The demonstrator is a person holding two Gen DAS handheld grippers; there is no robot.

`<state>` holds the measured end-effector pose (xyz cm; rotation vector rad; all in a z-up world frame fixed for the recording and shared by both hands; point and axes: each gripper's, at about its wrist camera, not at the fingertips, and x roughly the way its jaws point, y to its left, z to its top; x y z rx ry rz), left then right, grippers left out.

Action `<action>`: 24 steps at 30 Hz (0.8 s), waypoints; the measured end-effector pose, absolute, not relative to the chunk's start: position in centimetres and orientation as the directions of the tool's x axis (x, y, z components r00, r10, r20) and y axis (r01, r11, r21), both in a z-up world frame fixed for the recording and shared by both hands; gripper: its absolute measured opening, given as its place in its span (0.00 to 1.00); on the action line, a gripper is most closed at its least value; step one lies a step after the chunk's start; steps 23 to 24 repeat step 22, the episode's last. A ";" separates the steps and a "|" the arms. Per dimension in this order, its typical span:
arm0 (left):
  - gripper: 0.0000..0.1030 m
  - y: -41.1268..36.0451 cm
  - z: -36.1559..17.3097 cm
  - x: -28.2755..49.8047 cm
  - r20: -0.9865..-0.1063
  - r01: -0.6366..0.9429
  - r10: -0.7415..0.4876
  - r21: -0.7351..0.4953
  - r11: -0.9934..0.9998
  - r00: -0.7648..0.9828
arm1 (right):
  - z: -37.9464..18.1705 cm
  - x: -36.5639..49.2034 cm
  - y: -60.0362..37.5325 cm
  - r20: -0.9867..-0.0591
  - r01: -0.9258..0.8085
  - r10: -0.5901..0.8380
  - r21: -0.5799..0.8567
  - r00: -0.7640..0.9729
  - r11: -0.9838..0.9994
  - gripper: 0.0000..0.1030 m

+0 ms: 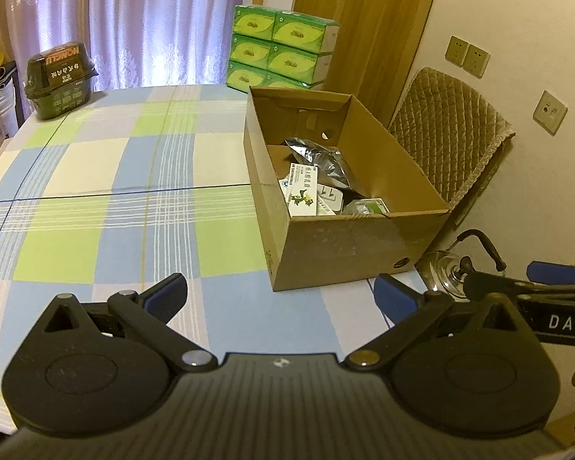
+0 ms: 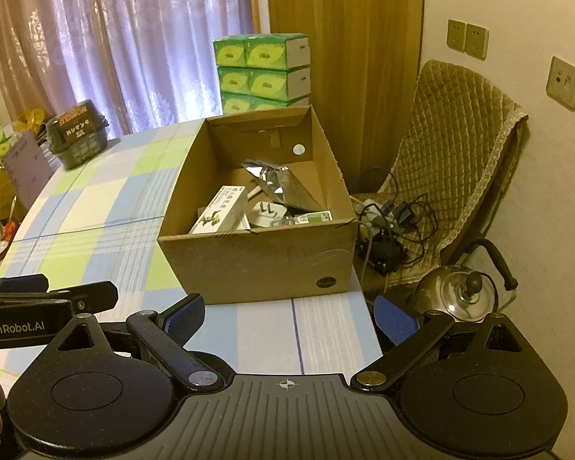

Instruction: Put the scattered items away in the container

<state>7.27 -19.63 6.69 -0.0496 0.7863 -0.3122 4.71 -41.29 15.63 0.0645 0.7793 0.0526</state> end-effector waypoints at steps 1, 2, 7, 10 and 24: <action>0.99 -19.7 6.7 7.3 -0.688 0.259 -0.295 -0.159 0.953 0.663 | 15.6 4.7 -41.3 -0.700 -0.024 0.071 0.077 0.710 0.997 0.97; 0.99 -19.7 6.7 7.3 -0.689 0.259 -0.295 -0.159 0.953 0.662 | 15.6 4.8 -41.3 -0.701 -0.024 0.072 0.077 0.709 0.997 0.97; 0.99 -19.9 6.5 7.4 -0.691 0.255 -0.293 -0.160 0.954 0.661 | 15.4 4.9 -41.4 -0.704 -0.028 0.074 0.076 0.706 0.997 0.97; 0.99 -20.0 6.4 7.5 -0.693 0.257 -0.294 -0.160 0.953 0.658 | 15.2 5.0 -41.5 -0.707 -0.025 0.073 0.077 0.704 0.997 0.97; 0.99 -20.3 5.9 7.6 -0.698 0.266 -0.309 -0.173 0.948 0.646 | 14.8 5.1 -41.8 -0.713 -0.016 0.070 0.082 0.698 0.997 0.97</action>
